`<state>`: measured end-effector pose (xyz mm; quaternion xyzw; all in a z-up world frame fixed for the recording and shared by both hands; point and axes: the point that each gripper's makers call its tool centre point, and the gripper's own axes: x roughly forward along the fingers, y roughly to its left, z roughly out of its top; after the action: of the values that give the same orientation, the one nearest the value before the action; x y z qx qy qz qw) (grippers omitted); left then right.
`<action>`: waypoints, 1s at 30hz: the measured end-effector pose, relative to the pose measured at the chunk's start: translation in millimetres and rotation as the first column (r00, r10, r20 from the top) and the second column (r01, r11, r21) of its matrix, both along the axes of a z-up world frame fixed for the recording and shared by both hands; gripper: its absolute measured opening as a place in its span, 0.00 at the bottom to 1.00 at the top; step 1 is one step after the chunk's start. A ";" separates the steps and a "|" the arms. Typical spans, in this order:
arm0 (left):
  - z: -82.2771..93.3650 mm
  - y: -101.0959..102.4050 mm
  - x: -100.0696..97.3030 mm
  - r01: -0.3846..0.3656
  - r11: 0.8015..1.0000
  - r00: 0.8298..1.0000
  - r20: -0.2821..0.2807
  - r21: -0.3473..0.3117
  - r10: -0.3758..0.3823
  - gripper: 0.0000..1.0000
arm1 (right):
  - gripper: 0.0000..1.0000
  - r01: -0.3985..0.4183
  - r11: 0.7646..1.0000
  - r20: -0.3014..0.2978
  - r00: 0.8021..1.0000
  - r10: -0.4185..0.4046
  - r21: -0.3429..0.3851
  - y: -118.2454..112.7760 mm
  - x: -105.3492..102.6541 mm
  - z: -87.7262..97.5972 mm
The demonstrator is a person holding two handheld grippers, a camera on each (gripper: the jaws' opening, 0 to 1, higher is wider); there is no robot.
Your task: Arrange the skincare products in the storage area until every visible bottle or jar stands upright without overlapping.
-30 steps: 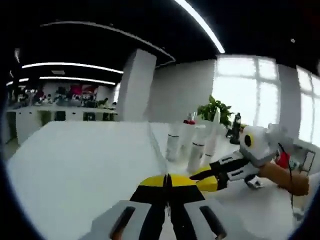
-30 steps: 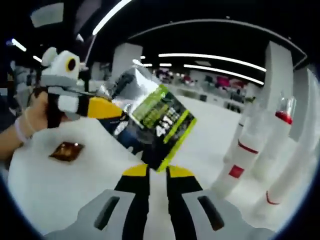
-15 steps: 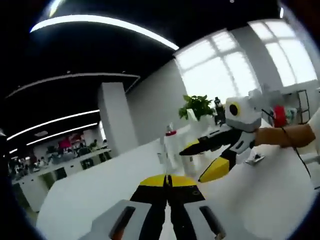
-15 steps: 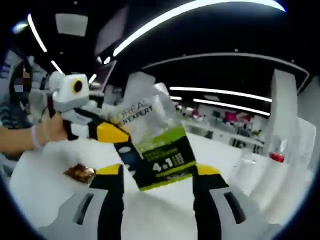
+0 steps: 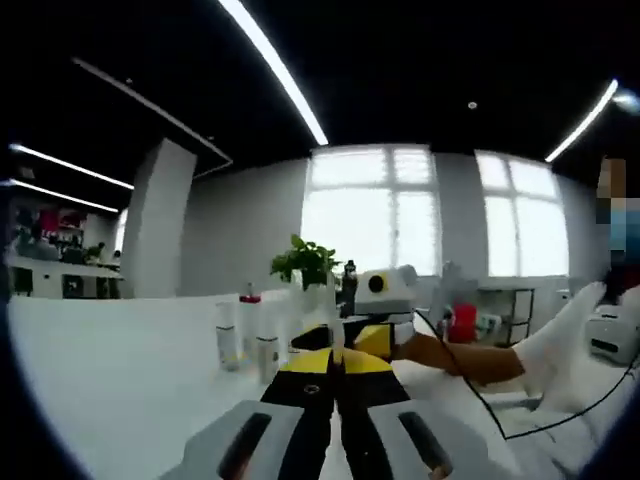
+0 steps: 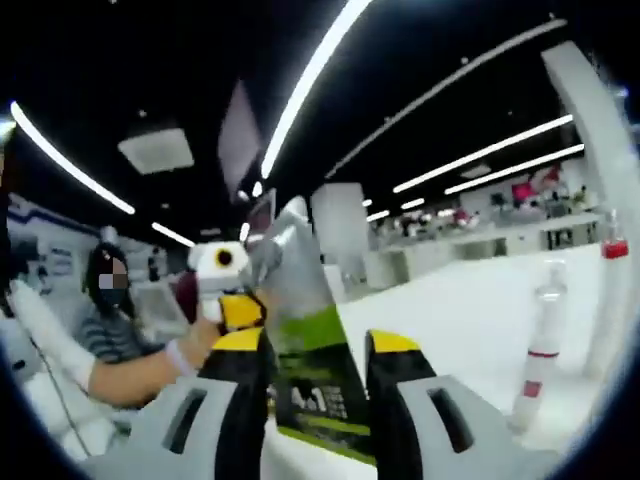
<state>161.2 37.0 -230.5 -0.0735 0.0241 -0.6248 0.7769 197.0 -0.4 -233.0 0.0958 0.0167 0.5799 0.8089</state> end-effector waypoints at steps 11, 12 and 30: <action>-5.0 6.3 2.6 0.006 1.000 0.998 -0.066 -0.006 -0.006 0.00 | 0.01 -0.175 0.978 -0.098 0.982 0.164 -0.115 13.4 -35.3 -28.0; -5.2 5.8 1.6 0.005 1.000 0.998 -0.068 -0.008 -0.005 0.00 | 0.00 -0.177 0.978 -0.098 0.981 0.167 -0.108 12.9 -34.8 -26.6; -2.9 3.7 12.6 -0.028 0.995 0.998 -0.059 -0.092 0.022 0.18 | 0.00 -0.113 0.990 -0.073 0.990 0.119 0.084 -1.8 -27.9 7.1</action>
<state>173.8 40.7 -233.4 -0.1279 0.0165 -0.6131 0.7794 169.0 -2.1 -225.9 0.1491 0.0304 0.6222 0.7679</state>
